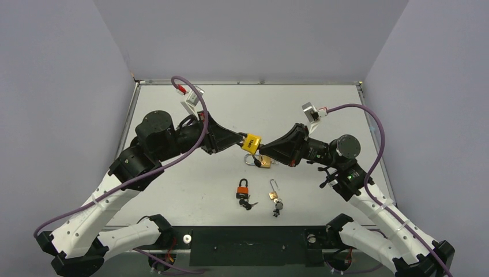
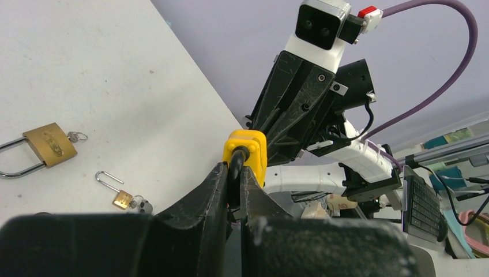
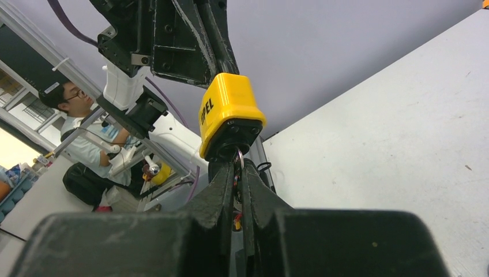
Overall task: Lock with the key
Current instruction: Lock the lock, then place the lock at the center of the board.
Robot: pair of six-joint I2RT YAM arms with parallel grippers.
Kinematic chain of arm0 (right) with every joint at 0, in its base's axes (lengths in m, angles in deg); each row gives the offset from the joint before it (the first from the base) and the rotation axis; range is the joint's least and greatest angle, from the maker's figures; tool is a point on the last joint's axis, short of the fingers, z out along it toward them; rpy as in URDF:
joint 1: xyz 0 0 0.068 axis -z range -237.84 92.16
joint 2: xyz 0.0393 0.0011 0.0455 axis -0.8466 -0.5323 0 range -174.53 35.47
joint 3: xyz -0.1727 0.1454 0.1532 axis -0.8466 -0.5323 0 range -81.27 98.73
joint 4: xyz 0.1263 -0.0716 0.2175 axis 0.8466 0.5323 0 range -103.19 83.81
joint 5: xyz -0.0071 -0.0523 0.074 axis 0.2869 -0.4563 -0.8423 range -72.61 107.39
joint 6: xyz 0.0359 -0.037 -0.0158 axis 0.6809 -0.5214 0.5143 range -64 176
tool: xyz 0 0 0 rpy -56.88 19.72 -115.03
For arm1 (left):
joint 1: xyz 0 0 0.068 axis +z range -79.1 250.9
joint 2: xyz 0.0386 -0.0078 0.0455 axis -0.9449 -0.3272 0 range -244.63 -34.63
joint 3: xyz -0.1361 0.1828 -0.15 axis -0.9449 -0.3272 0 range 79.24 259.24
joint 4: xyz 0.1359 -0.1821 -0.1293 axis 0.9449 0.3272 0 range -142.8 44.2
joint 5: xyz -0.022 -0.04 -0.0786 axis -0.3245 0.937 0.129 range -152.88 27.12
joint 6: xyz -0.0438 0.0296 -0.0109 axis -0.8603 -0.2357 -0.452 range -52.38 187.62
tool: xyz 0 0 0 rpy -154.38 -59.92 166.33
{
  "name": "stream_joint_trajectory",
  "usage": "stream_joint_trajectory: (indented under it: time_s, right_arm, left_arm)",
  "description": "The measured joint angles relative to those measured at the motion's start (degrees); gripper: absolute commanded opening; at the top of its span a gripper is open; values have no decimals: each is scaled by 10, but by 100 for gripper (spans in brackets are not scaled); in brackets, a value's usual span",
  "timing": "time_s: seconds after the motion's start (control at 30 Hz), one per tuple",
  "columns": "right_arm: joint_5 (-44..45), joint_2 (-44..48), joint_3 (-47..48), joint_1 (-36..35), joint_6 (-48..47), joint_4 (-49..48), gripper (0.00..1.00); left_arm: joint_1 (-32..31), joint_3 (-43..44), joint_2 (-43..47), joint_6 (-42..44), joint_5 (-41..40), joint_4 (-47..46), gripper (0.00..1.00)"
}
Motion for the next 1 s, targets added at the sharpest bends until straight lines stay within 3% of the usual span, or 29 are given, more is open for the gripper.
stream_joint_trajectory:
  time_s: [0.27,0.43,0.63,0.8,1.0]
  right_arm:
    - [10,3,-2,2,-11,2,0]
    - [15,12,-20,19,-17,18,0]
    - [28,12,-26,25,-28,38,0]
    - [104,-11,-5,33,-68,124,0]
    - [238,-130,62,35,-97,210,0]
  left_arm:
    - [58,-2,0,-1,72,-3,0]
    - [104,-12,15,-5,75,-33,0]
    - [118,-25,24,-16,77,-62,0]
    - [122,-30,1,-13,45,-56,0]
    - [122,-71,-87,-8,-26,-66,0]
